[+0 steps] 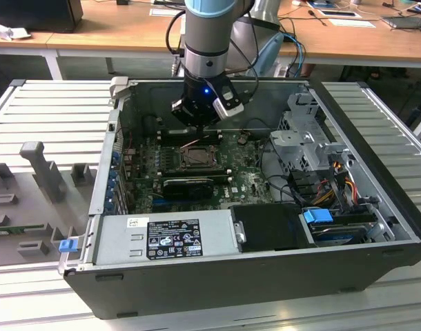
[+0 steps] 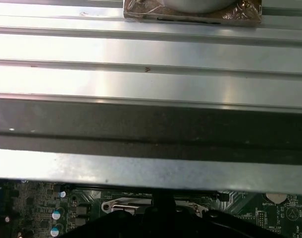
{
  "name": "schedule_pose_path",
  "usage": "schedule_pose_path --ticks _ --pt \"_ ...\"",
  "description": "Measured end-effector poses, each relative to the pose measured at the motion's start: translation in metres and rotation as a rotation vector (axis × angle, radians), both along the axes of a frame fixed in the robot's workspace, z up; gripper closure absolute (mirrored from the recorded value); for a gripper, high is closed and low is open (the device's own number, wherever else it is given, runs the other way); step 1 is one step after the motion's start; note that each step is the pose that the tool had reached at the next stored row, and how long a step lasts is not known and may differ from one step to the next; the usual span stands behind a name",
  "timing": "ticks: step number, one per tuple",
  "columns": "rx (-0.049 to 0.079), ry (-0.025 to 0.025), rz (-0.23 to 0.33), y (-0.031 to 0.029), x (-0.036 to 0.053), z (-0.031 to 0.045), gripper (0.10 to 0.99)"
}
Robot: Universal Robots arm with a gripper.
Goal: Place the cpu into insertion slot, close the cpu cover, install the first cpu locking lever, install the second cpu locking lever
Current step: 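Install the first cpu locking lever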
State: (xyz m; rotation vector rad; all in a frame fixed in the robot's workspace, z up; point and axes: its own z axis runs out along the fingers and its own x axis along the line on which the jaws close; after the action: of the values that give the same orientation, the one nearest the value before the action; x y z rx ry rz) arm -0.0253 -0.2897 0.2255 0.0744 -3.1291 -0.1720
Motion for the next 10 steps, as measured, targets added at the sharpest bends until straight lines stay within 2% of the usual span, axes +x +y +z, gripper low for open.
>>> schedule_pose_path --ticks 2,3,10 --pt "0.0 0.0 0.0 0.0002 0.0026 -0.0015 0.98" --pt "0.001 -0.0001 0.0 0.0002 0.0049 -0.0056 0.98" --pt "0.005 -0.0003 0.0 0.0002 0.0092 -0.0155 0.98"
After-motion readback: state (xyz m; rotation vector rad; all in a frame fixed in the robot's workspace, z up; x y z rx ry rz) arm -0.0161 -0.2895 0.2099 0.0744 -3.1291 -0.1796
